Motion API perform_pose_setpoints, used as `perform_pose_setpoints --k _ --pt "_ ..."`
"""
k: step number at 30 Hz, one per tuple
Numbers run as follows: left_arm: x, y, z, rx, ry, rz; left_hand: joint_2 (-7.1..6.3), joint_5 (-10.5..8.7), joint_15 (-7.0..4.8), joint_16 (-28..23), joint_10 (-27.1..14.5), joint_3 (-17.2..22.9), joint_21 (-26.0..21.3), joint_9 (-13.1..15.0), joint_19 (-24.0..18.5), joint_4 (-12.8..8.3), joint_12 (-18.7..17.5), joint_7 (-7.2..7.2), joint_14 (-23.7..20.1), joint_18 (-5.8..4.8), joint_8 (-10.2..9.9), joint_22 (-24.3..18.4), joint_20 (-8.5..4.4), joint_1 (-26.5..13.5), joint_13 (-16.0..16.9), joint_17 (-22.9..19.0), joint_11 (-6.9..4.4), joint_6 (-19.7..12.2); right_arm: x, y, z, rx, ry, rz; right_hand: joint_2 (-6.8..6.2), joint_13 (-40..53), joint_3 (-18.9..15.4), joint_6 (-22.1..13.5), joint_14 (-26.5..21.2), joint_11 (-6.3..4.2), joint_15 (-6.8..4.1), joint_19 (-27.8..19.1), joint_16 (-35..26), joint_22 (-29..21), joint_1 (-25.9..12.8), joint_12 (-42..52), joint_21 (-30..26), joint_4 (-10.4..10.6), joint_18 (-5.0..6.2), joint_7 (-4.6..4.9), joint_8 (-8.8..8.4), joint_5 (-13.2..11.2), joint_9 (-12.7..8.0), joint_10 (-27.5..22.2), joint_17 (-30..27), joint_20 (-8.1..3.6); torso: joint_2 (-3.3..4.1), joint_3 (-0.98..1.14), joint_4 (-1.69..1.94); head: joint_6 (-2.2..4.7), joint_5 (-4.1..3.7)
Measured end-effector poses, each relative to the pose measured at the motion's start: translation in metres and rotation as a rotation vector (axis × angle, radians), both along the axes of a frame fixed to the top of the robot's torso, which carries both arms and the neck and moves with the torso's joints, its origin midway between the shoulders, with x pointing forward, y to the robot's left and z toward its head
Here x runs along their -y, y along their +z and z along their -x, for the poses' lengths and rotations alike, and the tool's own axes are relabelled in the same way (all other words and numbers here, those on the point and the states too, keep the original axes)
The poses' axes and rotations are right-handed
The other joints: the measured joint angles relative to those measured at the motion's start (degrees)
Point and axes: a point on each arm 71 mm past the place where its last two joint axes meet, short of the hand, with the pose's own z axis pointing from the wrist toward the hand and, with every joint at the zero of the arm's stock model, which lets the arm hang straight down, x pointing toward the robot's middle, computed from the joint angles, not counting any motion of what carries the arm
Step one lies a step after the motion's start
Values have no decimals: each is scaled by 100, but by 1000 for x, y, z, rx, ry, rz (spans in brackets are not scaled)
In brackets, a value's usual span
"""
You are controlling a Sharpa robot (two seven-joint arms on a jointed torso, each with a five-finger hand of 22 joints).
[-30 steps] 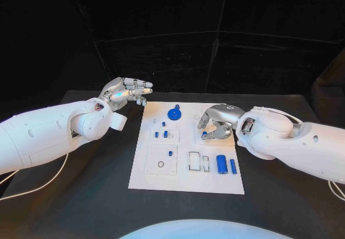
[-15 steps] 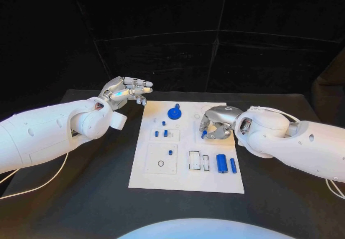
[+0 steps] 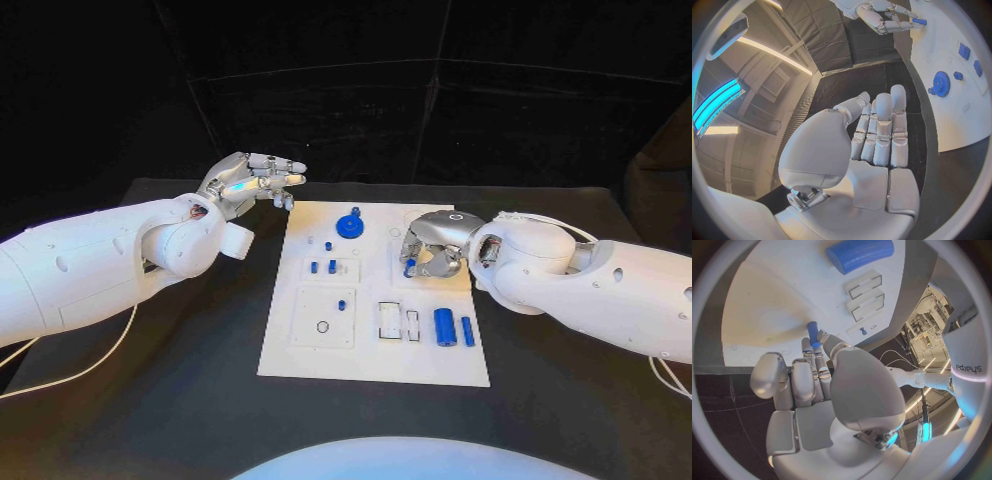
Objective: Assemble the parts on the task board
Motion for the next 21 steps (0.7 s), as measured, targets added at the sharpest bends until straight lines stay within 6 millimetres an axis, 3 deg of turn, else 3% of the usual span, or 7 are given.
perform_pose_setpoints --k 21 --pt "-2 0 0 -4 3 -3 -2 0 0 0 0 1 -40 0 0 0 0 0 0 0 0 -5 0 1 -1 -13 0 0 -1 3 6 49 11 -35 -2 19 225 128 22 -59 -62 60 77 101 -2 -23 52 -83 -1 -14 -1 -39 -4 305 79 -61 -4 0 -2 -9 12"
